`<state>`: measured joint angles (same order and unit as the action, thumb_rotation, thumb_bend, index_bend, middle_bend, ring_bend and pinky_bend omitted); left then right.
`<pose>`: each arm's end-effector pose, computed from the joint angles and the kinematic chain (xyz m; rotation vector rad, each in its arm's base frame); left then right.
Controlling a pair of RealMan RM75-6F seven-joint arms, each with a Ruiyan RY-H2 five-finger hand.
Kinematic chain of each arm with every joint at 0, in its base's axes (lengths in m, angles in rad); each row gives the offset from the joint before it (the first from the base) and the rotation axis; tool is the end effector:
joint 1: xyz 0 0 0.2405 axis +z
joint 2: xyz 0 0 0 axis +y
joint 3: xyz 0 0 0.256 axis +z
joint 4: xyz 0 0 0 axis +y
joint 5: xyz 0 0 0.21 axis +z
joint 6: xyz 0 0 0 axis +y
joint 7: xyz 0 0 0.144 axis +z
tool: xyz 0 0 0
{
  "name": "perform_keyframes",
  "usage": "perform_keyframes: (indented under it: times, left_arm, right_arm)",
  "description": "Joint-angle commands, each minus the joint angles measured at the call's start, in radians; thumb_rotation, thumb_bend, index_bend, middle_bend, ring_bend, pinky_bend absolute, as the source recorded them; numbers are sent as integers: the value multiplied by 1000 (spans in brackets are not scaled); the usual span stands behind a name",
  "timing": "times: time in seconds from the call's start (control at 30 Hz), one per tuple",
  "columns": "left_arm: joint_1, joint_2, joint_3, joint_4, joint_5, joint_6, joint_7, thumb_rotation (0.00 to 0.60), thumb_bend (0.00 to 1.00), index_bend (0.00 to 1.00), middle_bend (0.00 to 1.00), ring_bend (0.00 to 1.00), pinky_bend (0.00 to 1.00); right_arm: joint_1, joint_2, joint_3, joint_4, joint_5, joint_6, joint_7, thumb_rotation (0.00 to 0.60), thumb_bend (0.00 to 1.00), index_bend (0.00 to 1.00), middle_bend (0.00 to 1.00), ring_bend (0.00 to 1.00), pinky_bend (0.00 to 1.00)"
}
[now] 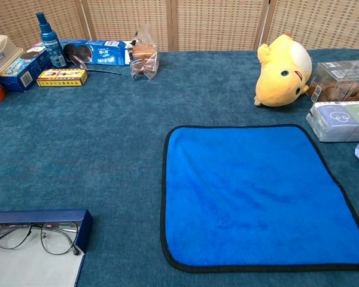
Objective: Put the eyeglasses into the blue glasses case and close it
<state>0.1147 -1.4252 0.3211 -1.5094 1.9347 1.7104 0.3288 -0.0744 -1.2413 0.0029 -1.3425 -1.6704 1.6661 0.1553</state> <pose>-0.2532 0.0369 0.0494 -1.7143 -0.8601 -0.9726 -0.3436 -0.1180 0.1496 1.3796 -0.8548 0.9674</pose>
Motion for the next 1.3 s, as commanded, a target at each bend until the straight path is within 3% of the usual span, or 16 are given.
perform_keyframes:
  times: [0.03,0.83,1.3]
  left_arm:
    - [48,-30,-2,76,-9,-8,70,600,310,17,9,0,18]
    - [155,-223,2,529,94,102,24,600,311,0,0,0,0]
    - [161,-288,-10,604,75,86,-18,600,315,0,0,0,0]
  right_arm:
    - [1,2,-8,15,-11,5,14,569,288,99,206,169,165]
    - [33,14,-40,43,-91,46,63,566,288,93,206,169,165]
    - [14,31,-42,75,-76,89,122,566,290,88,206,169,165]
